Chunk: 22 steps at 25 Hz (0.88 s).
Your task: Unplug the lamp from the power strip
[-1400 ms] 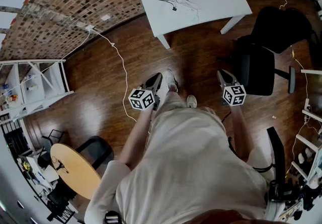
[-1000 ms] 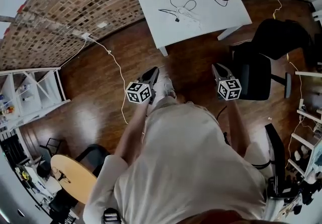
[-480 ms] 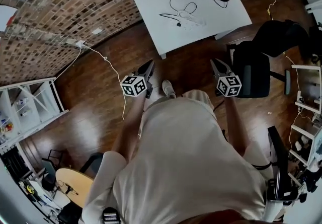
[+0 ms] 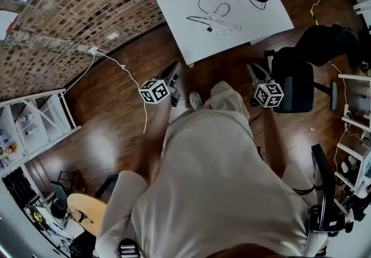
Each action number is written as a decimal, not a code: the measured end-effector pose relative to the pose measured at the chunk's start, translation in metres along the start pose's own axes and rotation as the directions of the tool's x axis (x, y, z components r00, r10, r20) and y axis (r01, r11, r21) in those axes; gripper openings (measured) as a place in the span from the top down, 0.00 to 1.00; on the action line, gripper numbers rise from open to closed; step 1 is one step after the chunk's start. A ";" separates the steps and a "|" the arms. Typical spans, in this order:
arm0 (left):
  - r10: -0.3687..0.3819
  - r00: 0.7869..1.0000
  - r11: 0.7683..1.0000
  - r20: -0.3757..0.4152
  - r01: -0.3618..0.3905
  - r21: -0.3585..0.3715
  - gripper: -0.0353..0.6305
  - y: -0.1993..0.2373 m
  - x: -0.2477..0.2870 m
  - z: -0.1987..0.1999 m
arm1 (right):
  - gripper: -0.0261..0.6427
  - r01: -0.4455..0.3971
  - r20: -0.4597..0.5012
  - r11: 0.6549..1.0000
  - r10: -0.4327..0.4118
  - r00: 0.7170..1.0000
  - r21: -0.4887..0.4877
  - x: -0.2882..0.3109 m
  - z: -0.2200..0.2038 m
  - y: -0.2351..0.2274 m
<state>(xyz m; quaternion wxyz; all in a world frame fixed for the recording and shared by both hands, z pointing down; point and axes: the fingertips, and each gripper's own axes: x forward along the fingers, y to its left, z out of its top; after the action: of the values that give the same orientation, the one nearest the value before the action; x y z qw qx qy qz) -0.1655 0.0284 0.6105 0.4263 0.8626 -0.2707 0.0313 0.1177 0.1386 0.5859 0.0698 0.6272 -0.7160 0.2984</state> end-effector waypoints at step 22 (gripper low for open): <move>0.221 0.974 0.930 0.051 -0.194 -0.312 0.89 0.067 0.092 0.037 | 0.91 -0.378 -0.279 0.924 0.349 0.895 -0.056 0.197 0.070 -0.051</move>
<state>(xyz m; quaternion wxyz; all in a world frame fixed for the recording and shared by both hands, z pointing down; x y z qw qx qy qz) -0.1266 -0.0725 0.6611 0.5369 0.7533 -0.3799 -0.0027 0.1448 -0.0685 0.6398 0.1413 0.4324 -0.8200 0.3475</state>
